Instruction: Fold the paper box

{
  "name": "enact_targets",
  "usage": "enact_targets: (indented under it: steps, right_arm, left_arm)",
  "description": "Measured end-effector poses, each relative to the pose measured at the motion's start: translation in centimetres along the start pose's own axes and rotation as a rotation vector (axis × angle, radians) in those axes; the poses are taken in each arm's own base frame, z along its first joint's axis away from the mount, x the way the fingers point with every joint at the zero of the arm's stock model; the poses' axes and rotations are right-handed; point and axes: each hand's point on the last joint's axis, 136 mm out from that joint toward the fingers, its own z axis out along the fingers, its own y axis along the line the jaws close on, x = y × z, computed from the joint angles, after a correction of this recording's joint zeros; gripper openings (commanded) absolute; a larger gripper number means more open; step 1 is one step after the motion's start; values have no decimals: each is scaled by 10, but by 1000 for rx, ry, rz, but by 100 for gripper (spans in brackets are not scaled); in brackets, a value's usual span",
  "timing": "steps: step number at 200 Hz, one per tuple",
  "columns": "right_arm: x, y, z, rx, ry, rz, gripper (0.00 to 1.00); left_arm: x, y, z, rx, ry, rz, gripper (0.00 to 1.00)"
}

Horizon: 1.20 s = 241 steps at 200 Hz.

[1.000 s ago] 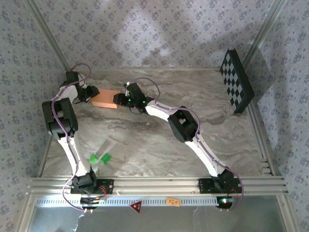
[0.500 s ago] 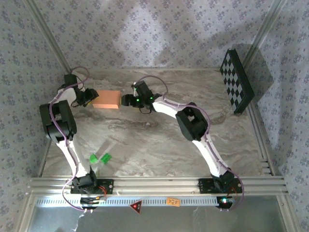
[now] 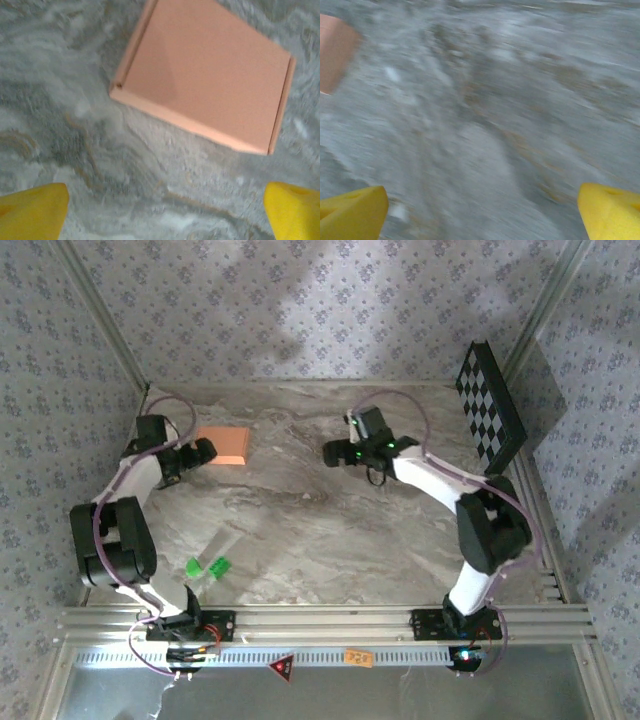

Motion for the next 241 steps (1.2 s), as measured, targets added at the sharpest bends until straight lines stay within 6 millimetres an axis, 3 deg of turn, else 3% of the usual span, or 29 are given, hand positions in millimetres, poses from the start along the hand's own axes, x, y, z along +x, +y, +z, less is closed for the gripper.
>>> enact_targets:
  steps: [24, 43, 64, 81, 107, 148, 168, 198, 241]
  right_arm:
    - [22, -71, -26, 189, -27, -15, 99]
    - [47, -120, -43, 302, -43, -8, 99]
    - [76, -165, -50, 388, -67, 15, 99]
    - [98, -189, -47, 430, -71, 27, 99]
    - [112, -205, -44, 433, -120, 25, 99]
    - [85, -214, -54, 399, -297, 16, 99]
    - [81, -217, -51, 374, -351, 17, 99]
    - [95, -227, -41, 365, -346, 42, 99]
    - [84, -226, -45, 373, -398, 28, 99]
  left_arm:
    - [28, -11, -6, -21, -54, 123, 100]
    - [43, -6, -8, -35, -108, 195, 99]
    - [54, 1, 0, -49, -152, 264, 99]
    - [58, 2, 8, -42, -181, 307, 99]
    - [51, -1, 16, -25, -257, 352, 100]
    - [25, -11, 15, 9, -397, 424, 100]
    - [16, -7, 19, 24, -446, 420, 100]
    - [25, 6, 25, 24, -466, 409, 100]
    - [25, 3, 26, 21, -492, 419, 100]
